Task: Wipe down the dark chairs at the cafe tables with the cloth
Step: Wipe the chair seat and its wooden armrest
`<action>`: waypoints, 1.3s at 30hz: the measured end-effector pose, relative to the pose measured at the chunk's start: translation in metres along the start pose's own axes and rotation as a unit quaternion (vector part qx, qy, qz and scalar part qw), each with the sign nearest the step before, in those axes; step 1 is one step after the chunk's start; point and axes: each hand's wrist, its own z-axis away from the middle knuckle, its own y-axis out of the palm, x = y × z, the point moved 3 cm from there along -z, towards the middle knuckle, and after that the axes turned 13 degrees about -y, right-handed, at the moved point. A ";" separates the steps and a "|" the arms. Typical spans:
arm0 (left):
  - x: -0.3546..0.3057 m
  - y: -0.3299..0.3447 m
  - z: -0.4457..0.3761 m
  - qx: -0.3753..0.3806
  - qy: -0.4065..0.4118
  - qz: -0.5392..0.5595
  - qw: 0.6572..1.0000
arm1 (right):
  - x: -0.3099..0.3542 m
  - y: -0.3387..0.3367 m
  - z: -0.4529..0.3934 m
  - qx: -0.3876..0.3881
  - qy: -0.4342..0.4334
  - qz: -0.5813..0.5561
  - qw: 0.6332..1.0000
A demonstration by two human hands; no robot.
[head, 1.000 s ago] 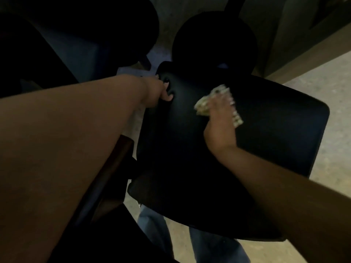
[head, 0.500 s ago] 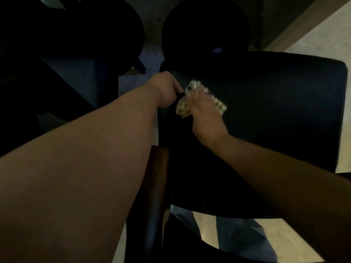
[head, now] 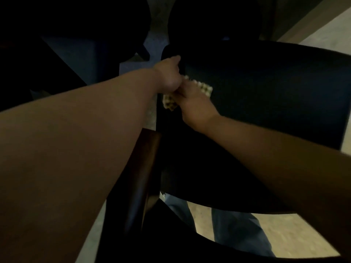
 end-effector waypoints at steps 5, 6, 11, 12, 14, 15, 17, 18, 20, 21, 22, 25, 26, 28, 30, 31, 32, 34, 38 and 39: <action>-0.001 0.003 0.011 0.047 -0.012 -0.054 0.997 | 0.092 0.052 0.095 0.110 -0.155 -0.026 0.981; -0.004 0.003 0.014 0.047 -0.013 -0.077 0.996 | 0.109 0.060 0.118 0.147 -0.219 -0.030 0.964; -0.014 0.021 0.029 0.029 -0.021 -0.299 0.954 | 0.096 0.055 0.149 0.173 -0.307 -0.018 0.936; -0.015 0.026 0.030 0.032 -0.029 -0.346 0.937 | 0.080 0.046 0.138 0.153 -0.291 -0.017 0.944; -0.019 0.034 0.032 0.016 -0.040 -0.424 0.905 | 0.037 0.028 0.119 0.100 -0.219 -0.002 0.971; -0.022 0.037 0.033 0.000 -0.038 -0.458 0.888 | 0.014 0.022 0.115 0.078 -0.152 -0.021 0.985; -0.027 0.041 0.034 -0.024 -0.024 -0.496 0.868 | -0.011 0.015 0.114 0.061 -0.044 -0.037 0.996; -0.029 0.042 0.034 -0.029 -0.018 -0.501 0.865 | -0.009 0.018 0.116 0.063 -0.021 -0.028 0.997; -0.031 0.044 0.036 -0.033 -0.007 -0.520 0.854 | 0.016 0.032 0.125 0.084 -0.048 0.000 0.995; -0.031 0.045 0.038 -0.033 -0.003 -0.530 0.848 | 0.036 0.041 0.134 0.104 -0.095 -0.001 0.990; -0.031 0.045 0.039 -0.033 0.001 -0.536 0.844 | 0.056 0.049 0.147 0.130 -0.150 -0.015 0.980; -0.030 0.046 0.042 -0.033 0.001 -0.547 0.836 | 0.085 0.063 0.188 0.230 -0.260 -0.029 0.937; -0.031 0.047 0.044 -0.034 0.001 -0.549 0.835 | 0.080 0.063 0.194 0.235 -0.268 -0.022 0.934; -0.034 0.049 0.046 -0.036 0.004 -0.550 0.835 | 0.060 0.051 0.189 0.192 -0.243 -0.027 0.950; -0.038 0.053 0.048 -0.033 0.011 -0.549 0.835 | 0.032 0.030 0.175 0.126 -0.184 -0.047 0.974; -0.039 0.055 0.049 -0.033 0.013 -0.549 0.835 | 0.013 0.019 0.171 0.081 -0.135 -0.050 0.986; -0.041 0.057 0.049 -0.033 0.013 -0.546 0.837 | -0.007 0.010 0.168 0.039 -0.072 -0.049 0.995; -0.042 0.059 0.047 -0.029 0.009 -0.534 0.845 | -0.045 -0.008 0.168 -0.023 0.069 -0.054 0.996; -0.043 0.062 0.044 -0.030 0.011 -0.508 0.861 | -0.076 -0.026 0.158 -0.161 0.346 -0.031 0.924; -0.043 0.062 0.043 -0.028 0.012 -0.502 0.865 | -0.067 -0.020 0.154 -0.141 0.345 -0.011 0.928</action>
